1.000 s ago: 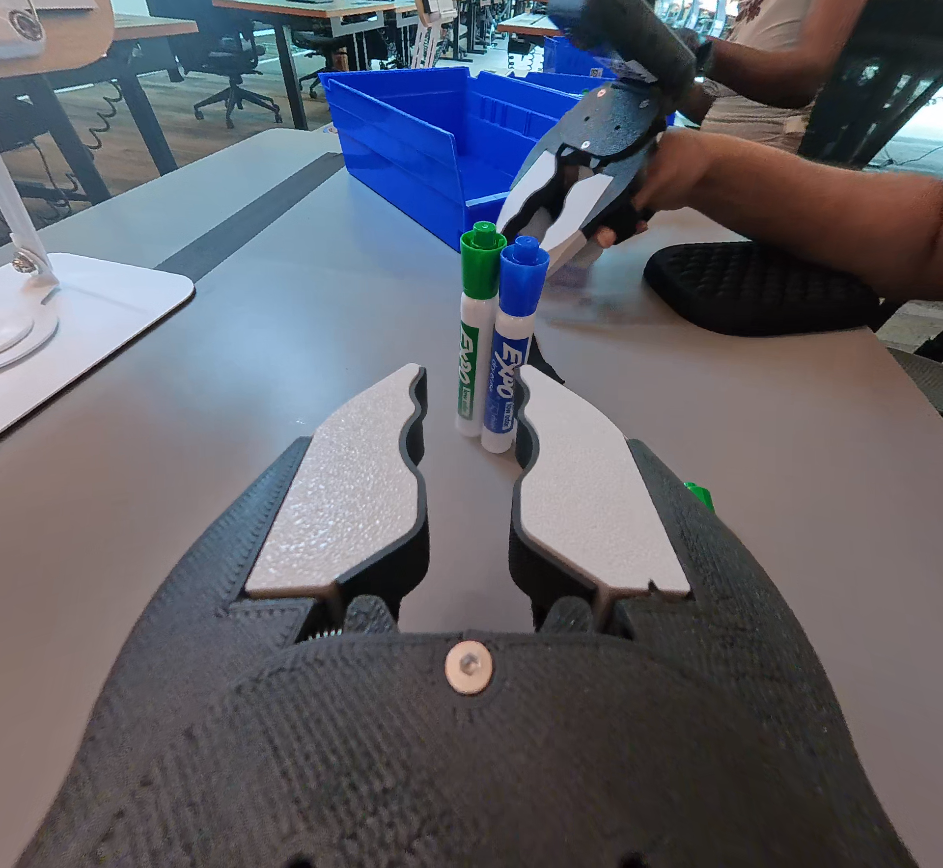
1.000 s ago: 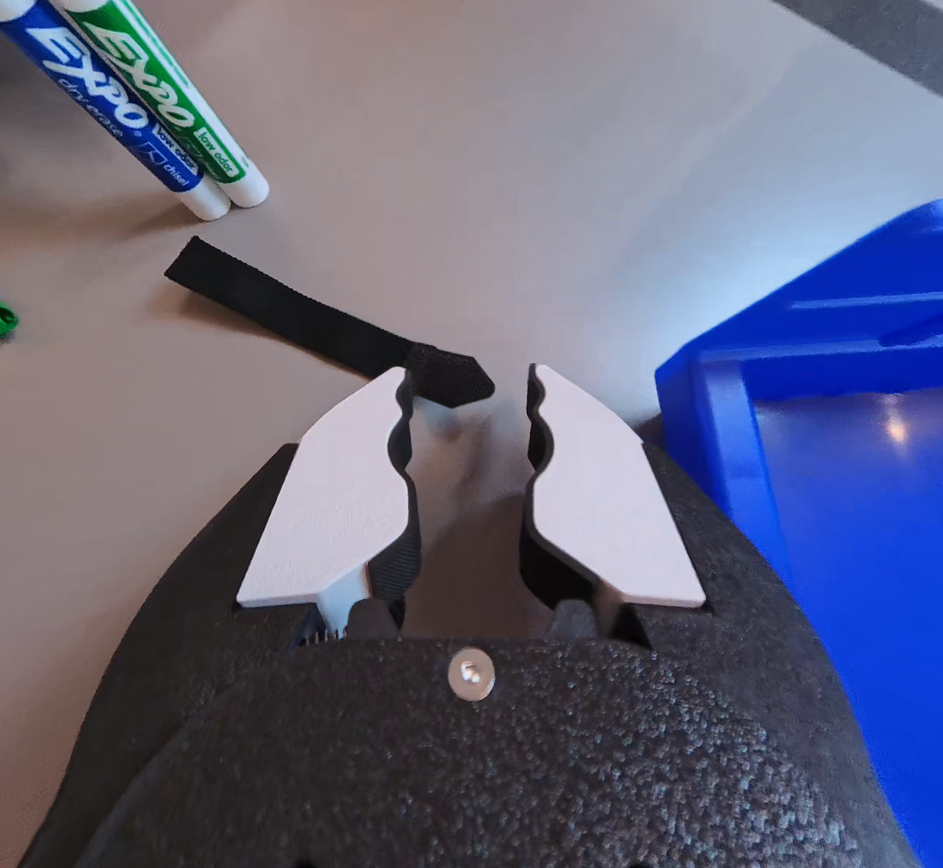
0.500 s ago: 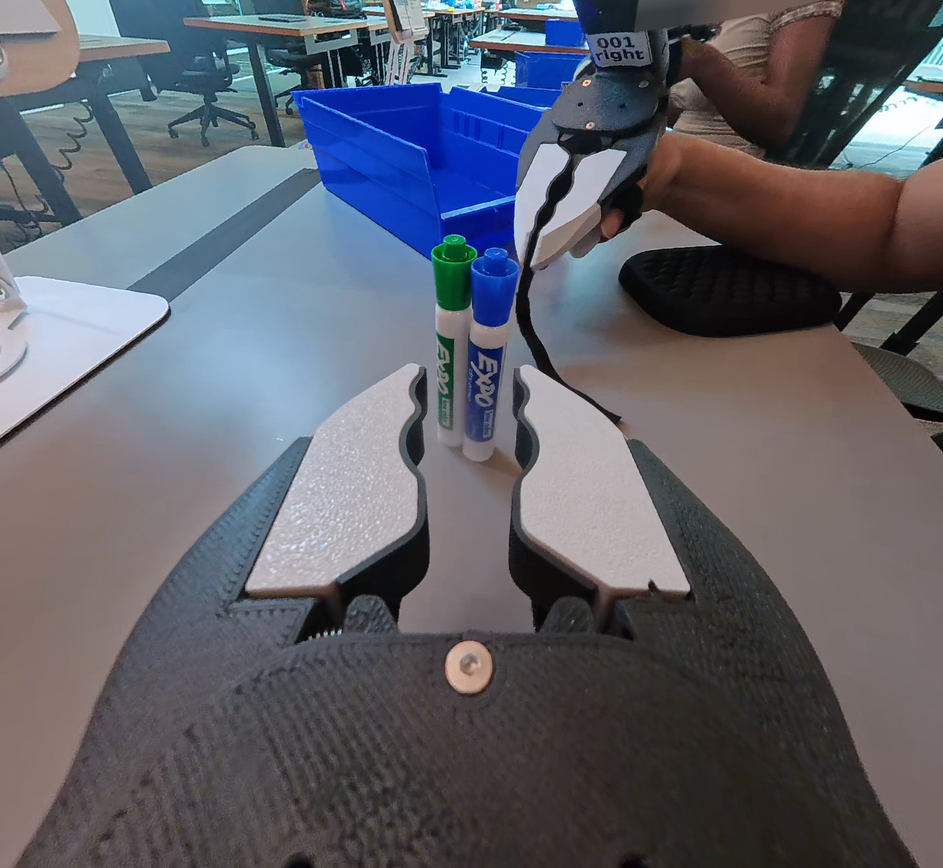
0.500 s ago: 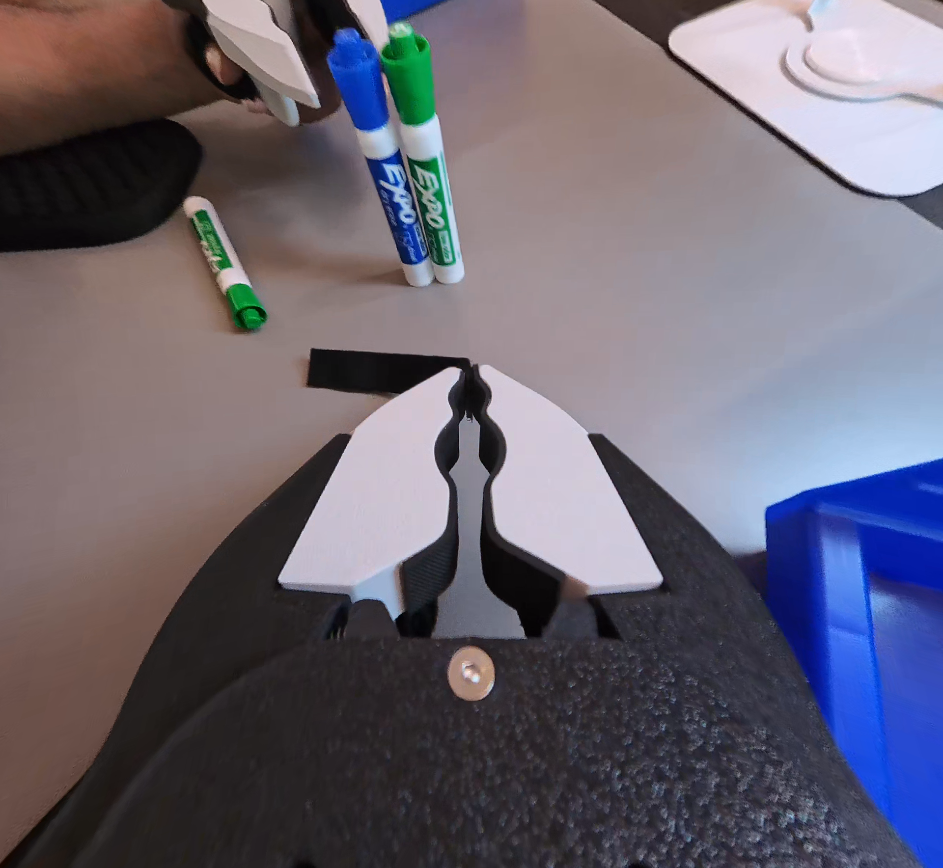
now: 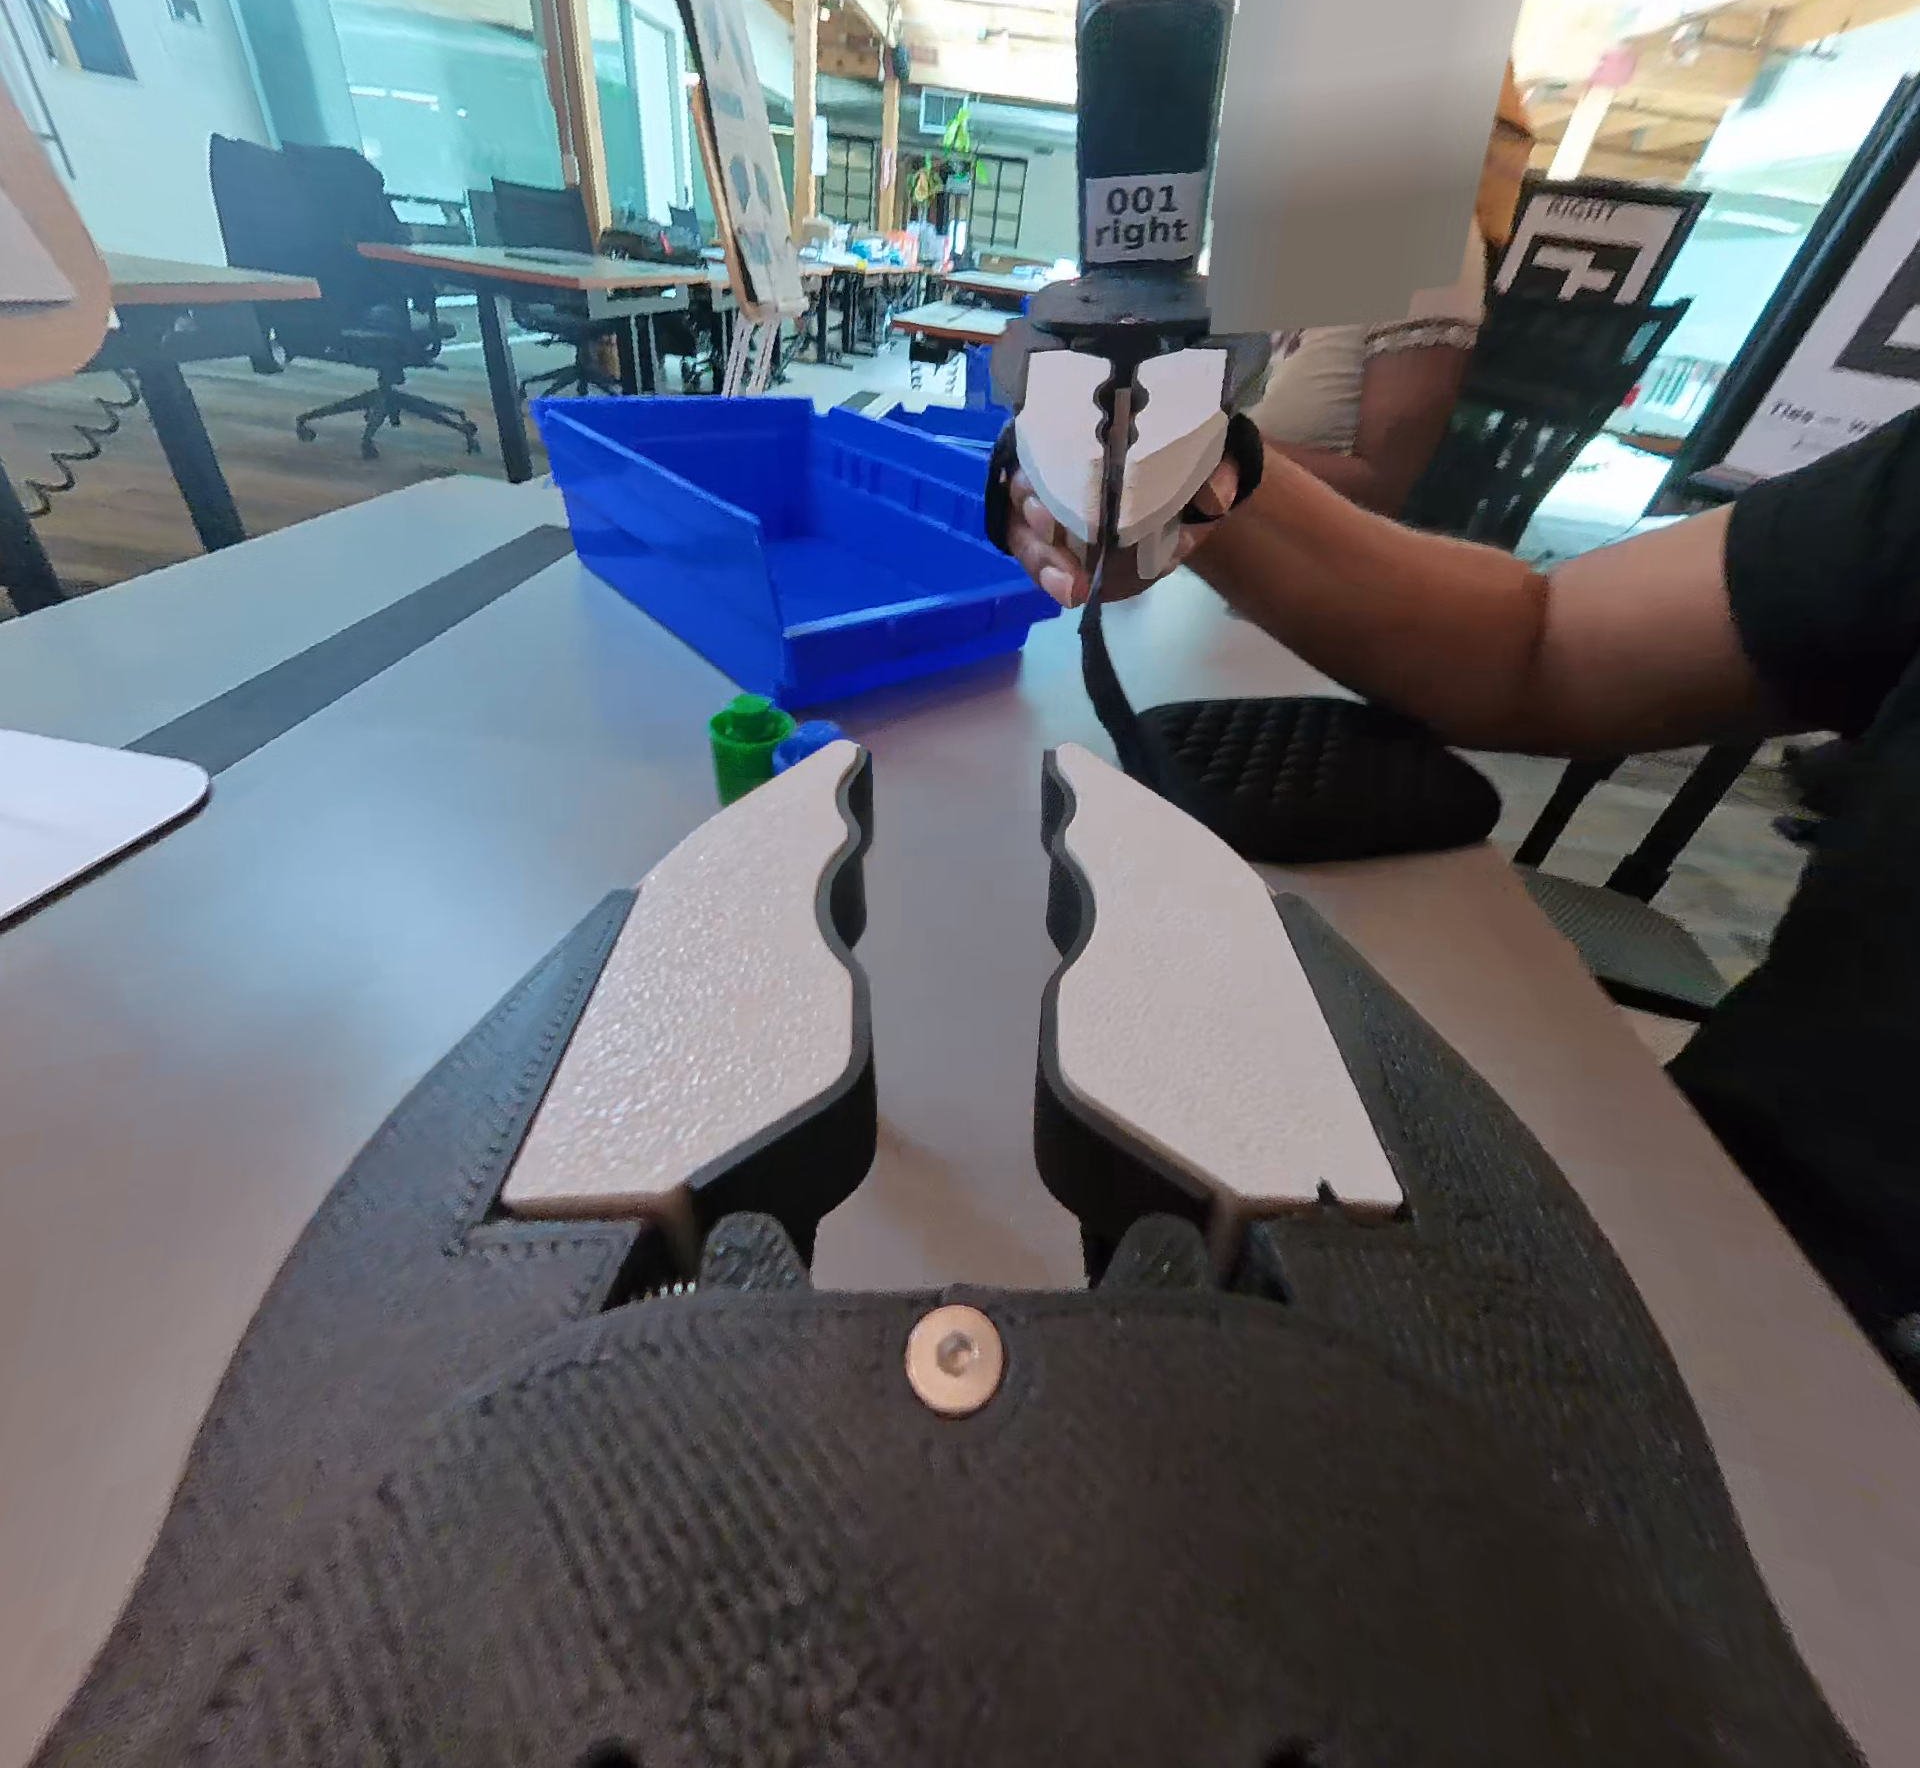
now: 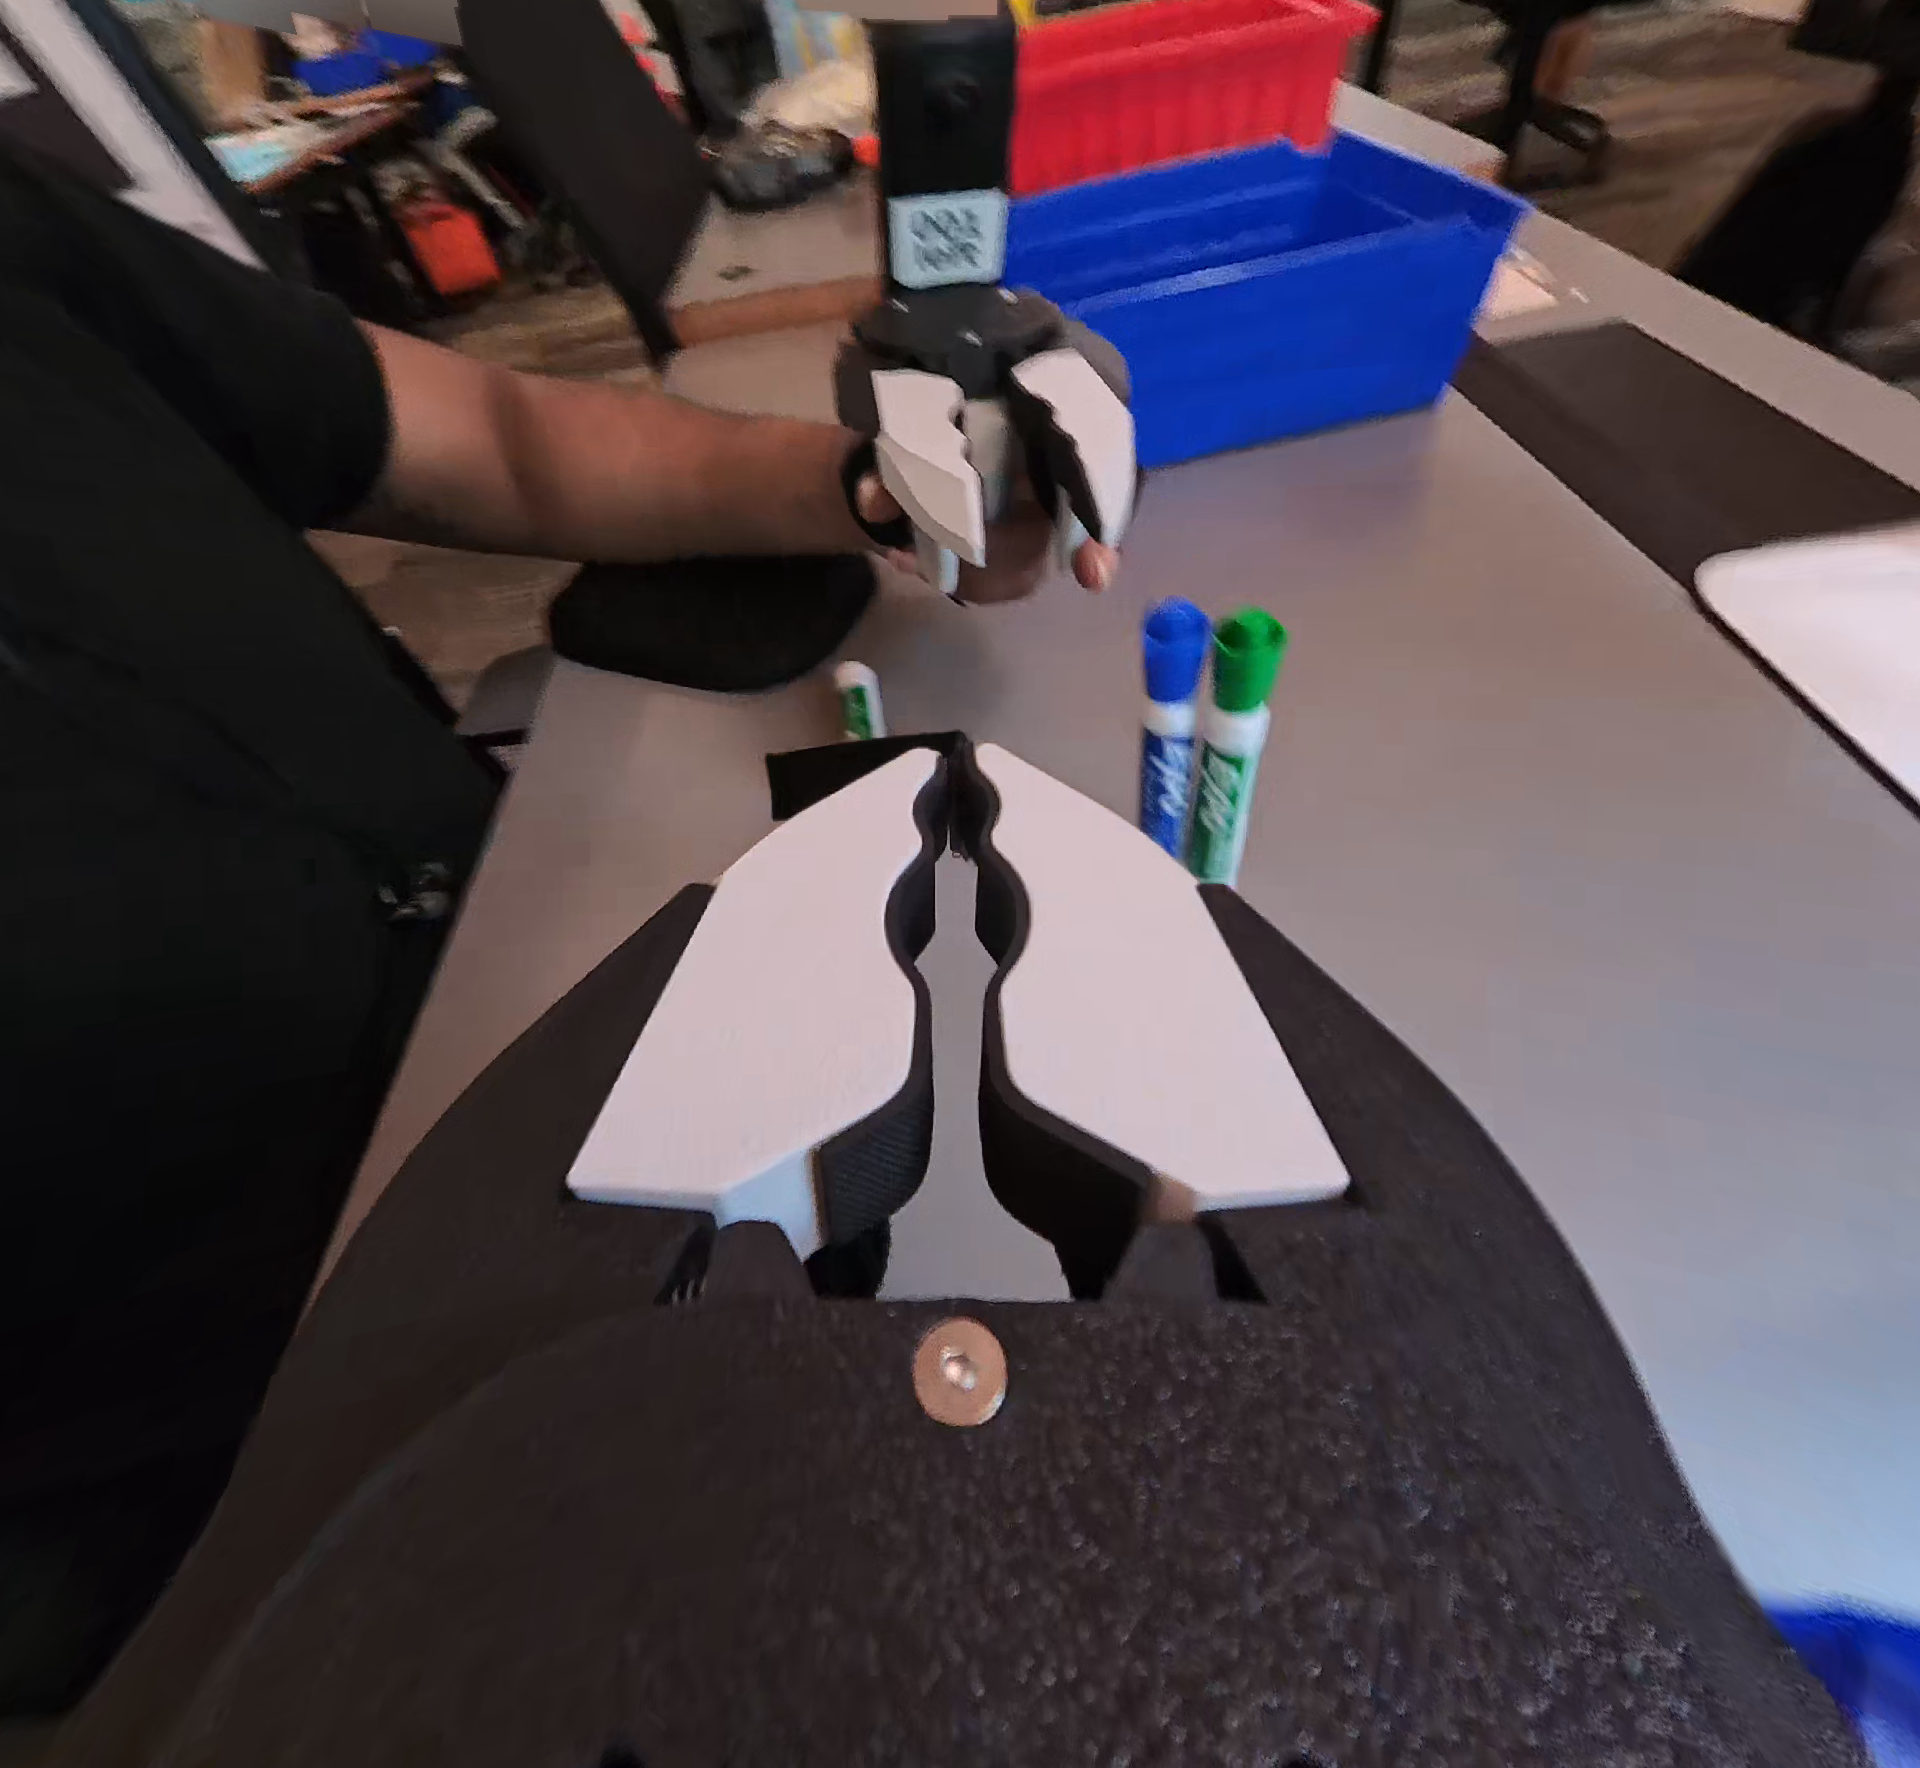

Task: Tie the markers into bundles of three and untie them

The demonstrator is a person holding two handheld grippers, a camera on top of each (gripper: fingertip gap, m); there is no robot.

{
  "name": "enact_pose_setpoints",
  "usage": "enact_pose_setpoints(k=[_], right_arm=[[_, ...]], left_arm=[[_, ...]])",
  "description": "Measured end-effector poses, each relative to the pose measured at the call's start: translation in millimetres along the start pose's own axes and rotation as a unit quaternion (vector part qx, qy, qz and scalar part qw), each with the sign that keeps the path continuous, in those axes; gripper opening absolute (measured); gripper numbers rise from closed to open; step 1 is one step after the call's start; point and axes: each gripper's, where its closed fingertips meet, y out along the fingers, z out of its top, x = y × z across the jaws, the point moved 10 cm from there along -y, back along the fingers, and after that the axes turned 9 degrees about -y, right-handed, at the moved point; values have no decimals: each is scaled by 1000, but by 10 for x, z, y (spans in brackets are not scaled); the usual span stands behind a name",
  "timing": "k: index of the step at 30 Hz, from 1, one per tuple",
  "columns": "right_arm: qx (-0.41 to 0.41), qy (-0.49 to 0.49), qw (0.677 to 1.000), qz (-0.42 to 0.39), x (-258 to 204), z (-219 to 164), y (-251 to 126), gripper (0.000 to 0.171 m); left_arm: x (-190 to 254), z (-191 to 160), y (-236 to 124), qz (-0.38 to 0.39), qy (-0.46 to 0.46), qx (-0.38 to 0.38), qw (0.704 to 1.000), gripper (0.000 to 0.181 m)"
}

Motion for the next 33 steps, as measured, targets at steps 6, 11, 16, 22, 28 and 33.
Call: enact_pose_setpoints(k=[6,11,16,22,28,33], right_arm=[[107,-30,986,121,-30,448,-11,1],[153,10,972,177,41,672,198,1],[120,77,967,210,145,847,584,1],[47,86,968,231,140,1029,1046,2],[-57,67,978,189,-7,1085,1429,1],[-126,13,986,110,-151,1106,1612,2]], left_arm=[[352,63,19,-42,10,45,998,32],[723,171,39,-57,17,119,991,39],[1018,223,-9,-27,-10,237,971,47],[1128,76,-155,22,-56,359,931,51],[1145,-176,-268,25,-97,448,888,57],[1153,-294,-301,32,-127,482,866,64]])
